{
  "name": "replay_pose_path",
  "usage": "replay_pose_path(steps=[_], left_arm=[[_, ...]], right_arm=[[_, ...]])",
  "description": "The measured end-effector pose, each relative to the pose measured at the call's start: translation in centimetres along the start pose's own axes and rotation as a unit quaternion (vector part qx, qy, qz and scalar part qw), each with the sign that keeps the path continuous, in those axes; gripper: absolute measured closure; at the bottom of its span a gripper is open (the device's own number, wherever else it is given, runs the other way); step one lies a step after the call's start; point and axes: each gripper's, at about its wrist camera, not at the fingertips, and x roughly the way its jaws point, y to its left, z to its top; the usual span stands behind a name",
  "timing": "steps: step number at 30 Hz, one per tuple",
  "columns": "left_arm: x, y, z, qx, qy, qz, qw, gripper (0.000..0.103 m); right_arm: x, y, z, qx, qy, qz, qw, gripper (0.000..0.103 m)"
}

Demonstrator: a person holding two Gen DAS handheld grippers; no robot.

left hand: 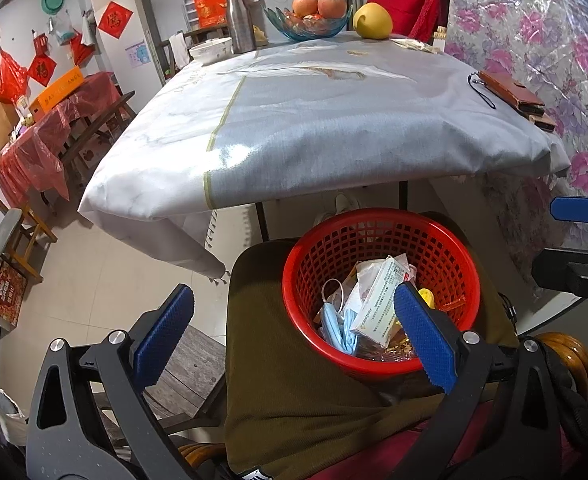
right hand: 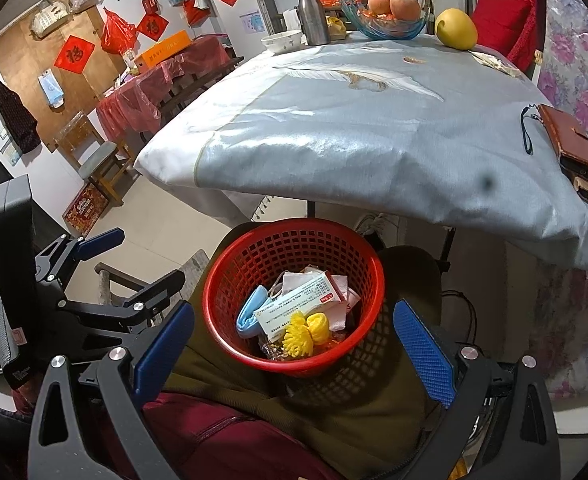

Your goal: Collect trash

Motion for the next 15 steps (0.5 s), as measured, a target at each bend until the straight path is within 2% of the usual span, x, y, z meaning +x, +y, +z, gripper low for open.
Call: replay_pose_path(steps=[15], left_arm=[[0.12,0.08,0.08,-0.01,0.002,0.003,0.9999,0.007]], right_arm=[[-0.05,-0.21,-0.02,0.005,-0.003,0.008,1.0,0.005]])
